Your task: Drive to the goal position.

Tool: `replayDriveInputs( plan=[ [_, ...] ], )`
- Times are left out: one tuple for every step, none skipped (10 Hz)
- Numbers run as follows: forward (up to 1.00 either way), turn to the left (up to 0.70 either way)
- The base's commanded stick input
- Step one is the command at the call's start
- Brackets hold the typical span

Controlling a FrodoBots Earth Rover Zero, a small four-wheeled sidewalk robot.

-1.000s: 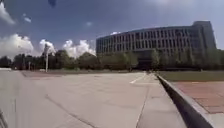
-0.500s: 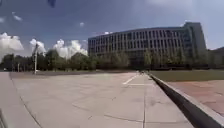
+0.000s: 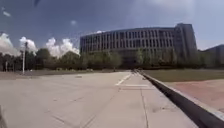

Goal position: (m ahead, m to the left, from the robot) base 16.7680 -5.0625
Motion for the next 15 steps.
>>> replayDriveInputs(
  plan=[
    [1.00,-0.20],
    [1.00,0.00],
    [1.00,0.00],
    [1.00,0.00],
    [1.00,0.00],
    [1.00,0.00],
    [1.00,0.00],
    [1.00,0.00],
    [1.00,0.00],
    [1.00,0.00],
    [1.00,0.00],
    [1.00,0.00],
    [1.00,0.00],
    [1.00,0.00],
    [1.00,0.00]
  ],
)
